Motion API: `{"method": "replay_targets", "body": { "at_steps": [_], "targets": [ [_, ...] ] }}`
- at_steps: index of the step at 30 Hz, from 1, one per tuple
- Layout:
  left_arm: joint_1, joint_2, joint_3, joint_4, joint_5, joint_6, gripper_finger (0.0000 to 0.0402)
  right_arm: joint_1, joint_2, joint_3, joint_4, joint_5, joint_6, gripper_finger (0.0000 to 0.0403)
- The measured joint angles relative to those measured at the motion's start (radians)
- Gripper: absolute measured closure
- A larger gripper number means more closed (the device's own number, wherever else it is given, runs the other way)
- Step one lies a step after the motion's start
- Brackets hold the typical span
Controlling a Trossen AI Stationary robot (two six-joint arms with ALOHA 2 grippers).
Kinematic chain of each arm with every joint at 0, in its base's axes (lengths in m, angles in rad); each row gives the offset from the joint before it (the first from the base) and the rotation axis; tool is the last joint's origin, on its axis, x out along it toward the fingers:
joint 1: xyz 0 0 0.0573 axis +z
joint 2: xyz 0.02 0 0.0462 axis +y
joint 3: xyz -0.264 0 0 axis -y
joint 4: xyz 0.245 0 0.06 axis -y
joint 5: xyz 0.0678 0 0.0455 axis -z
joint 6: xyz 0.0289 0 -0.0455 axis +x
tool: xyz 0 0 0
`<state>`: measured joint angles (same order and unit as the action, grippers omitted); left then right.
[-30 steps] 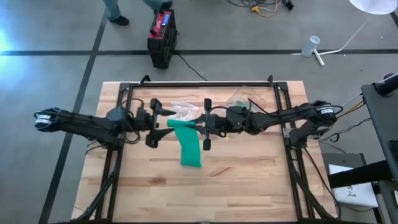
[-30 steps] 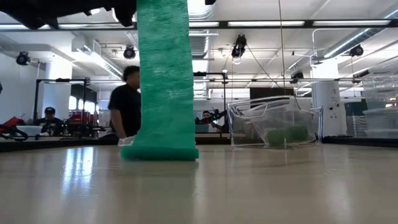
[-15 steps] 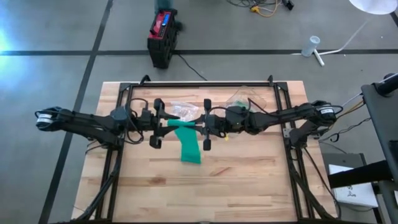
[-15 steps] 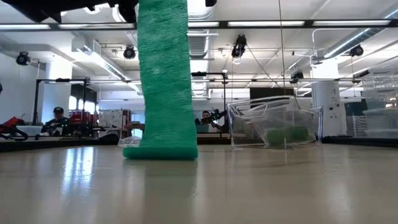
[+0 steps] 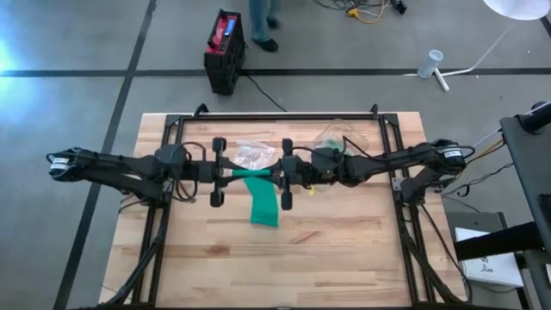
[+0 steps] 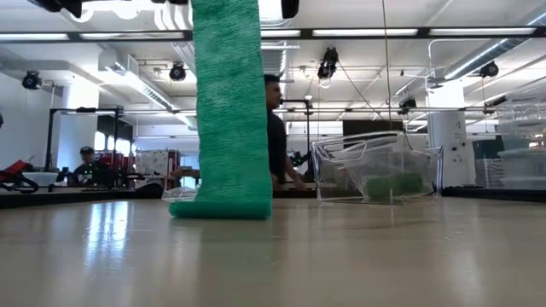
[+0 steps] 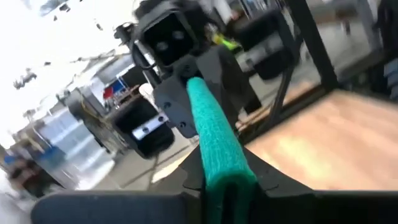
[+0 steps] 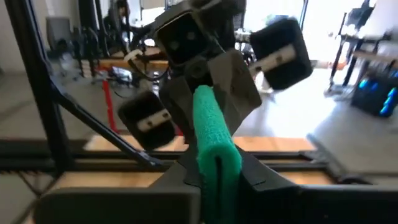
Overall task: Roll bandage
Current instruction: Roll the dark green bandage
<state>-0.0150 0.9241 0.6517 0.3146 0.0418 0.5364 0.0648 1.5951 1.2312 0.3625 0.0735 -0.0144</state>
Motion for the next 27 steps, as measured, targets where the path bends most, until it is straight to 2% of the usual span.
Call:
{"method": "replay_targets", "body": {
  "at_steps": [5,11,16,21,27],
  "targets": [
    [-0.002,0.001,0.079,-0.137,0.001,0.204,0.0392,0.0,-0.011,0.002,-0.004,-0.045,0.158,0.0297],
    [-0.003,0.008,0.176,-0.279,0.004,0.295,0.039,0.0,-0.017,0.005,-0.005,-0.13,0.234,0.0191],
    [-0.016,0.006,0.206,-0.307,0.002,0.385,0.0397,0.001,-0.019,0.005,0.023,-0.13,0.31,0.0124],
    [-0.041,0.0,0.206,-0.282,0.001,0.51,0.0397,0.0,-0.019,-0.002,0.091,-0.123,0.377,0.0088],
    [-0.061,0.0,0.206,-0.281,-0.039,0.795,0.0396,0.0,-0.019,-0.006,0.184,-0.07,0.487,0.0084]
  ]
}}
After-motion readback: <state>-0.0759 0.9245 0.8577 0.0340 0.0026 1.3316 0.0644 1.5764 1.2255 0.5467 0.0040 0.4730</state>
